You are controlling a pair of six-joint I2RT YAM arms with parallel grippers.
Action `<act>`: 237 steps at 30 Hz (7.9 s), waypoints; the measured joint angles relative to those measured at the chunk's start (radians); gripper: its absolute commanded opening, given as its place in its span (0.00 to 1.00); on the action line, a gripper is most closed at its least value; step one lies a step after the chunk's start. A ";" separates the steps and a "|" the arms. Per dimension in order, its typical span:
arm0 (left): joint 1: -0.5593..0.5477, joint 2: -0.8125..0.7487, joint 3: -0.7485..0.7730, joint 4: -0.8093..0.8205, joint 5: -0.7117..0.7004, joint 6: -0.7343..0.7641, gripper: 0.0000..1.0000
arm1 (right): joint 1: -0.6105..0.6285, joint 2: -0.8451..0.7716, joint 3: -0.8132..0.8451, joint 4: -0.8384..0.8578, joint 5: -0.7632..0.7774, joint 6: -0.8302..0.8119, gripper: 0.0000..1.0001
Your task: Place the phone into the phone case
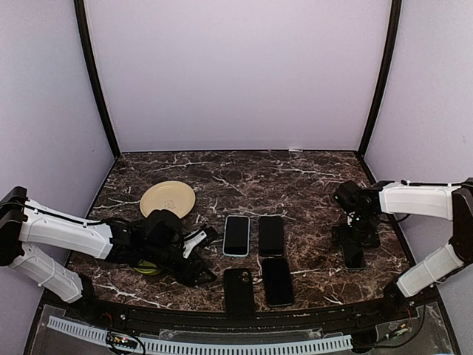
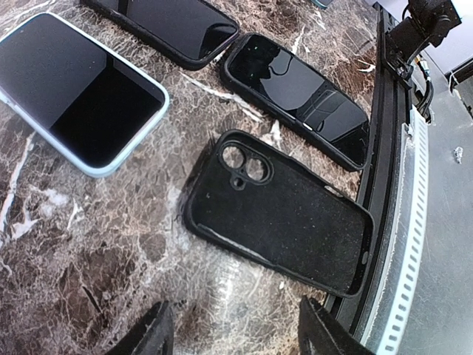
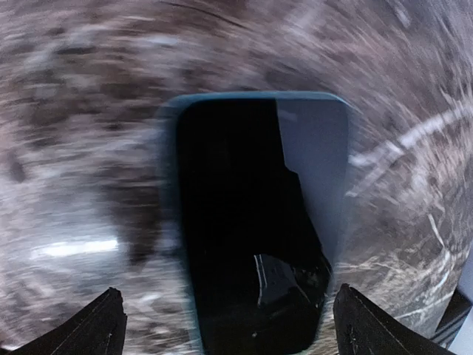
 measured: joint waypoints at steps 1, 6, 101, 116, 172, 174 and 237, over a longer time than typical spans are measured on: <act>0.000 0.000 0.000 0.000 0.002 0.003 0.59 | -0.025 -0.005 -0.014 -0.001 -0.003 -0.001 0.99; 0.000 0.000 0.000 0.004 0.011 0.016 0.58 | -0.119 -0.004 -0.021 0.025 -0.044 -0.018 0.98; -0.271 -0.082 -0.044 -0.010 -0.482 -0.089 0.43 | 0.970 0.509 0.594 0.058 0.117 0.620 0.23; -0.239 -0.138 -0.076 -0.008 -0.482 -0.096 0.43 | 0.975 0.599 0.645 0.024 0.140 0.608 0.69; -0.114 -0.305 -0.259 0.403 -0.269 -0.245 0.97 | 1.012 0.428 0.561 0.243 0.338 0.316 0.27; -0.113 -0.326 -0.263 0.444 -0.280 -0.259 0.96 | 1.029 0.394 0.553 0.269 0.386 0.286 0.26; -0.103 -0.353 -0.080 0.417 0.287 0.169 0.00 | 0.848 -0.098 0.225 0.864 -0.506 -0.442 0.00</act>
